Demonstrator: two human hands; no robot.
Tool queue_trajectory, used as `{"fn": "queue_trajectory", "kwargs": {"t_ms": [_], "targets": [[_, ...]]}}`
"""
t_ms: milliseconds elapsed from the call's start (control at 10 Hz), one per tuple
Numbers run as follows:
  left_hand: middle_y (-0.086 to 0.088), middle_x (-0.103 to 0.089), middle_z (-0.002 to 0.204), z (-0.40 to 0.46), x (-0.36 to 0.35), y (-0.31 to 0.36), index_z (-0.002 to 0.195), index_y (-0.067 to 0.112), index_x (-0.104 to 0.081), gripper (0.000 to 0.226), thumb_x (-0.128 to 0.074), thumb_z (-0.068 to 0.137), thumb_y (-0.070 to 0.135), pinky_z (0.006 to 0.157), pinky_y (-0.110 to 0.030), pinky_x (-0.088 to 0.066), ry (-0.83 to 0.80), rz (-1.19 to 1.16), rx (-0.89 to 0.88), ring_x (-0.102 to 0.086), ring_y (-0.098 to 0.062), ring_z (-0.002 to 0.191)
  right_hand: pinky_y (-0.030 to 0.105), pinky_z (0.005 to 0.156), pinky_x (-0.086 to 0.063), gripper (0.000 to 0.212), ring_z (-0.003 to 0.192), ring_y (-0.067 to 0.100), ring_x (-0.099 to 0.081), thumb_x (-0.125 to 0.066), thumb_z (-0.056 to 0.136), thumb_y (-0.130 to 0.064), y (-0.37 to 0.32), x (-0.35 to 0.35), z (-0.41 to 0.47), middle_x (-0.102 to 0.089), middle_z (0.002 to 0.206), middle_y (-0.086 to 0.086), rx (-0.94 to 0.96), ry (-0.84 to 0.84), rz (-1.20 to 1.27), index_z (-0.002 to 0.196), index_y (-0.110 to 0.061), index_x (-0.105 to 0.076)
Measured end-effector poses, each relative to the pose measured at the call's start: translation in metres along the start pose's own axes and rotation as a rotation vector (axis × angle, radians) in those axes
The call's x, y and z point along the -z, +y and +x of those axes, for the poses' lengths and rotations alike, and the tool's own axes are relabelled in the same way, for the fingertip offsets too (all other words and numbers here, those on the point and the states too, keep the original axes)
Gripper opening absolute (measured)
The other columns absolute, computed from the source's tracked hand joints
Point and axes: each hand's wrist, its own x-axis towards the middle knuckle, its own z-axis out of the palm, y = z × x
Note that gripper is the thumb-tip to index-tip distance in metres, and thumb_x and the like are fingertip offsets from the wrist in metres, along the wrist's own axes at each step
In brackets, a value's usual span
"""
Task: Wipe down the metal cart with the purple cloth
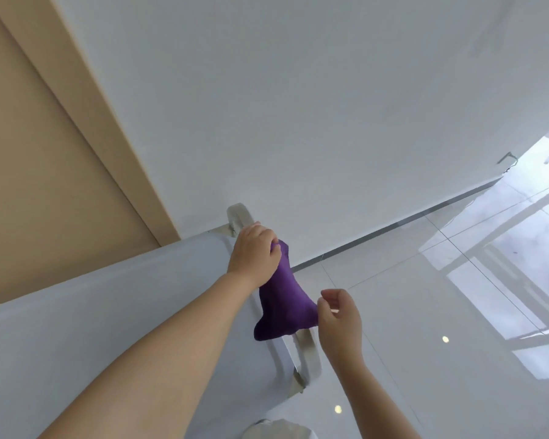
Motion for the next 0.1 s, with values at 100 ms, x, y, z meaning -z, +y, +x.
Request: {"fn": "queue_trajectory", "kwargs": {"t_ms": [100], "targets": [[-0.006, -0.056, 0.114, -0.0175, 0.0145, -0.0117, 0.105, 0.003, -0.061, 0.02, -0.05, 0.09, 0.012, 0.096, -0.025, -0.034, 0.061, -0.068, 0.064, -0.046, -0.022, 0.112, 0.025, 0.075, -0.046, 0.027, 0.088, 0.011, -0.056, -0.051, 0.089, -0.005, -0.02, -0.0045, -0.0066, -0.06, 0.09, -0.009, 0.125, -0.021, -0.004, 0.08, -0.03, -0.052]]}}
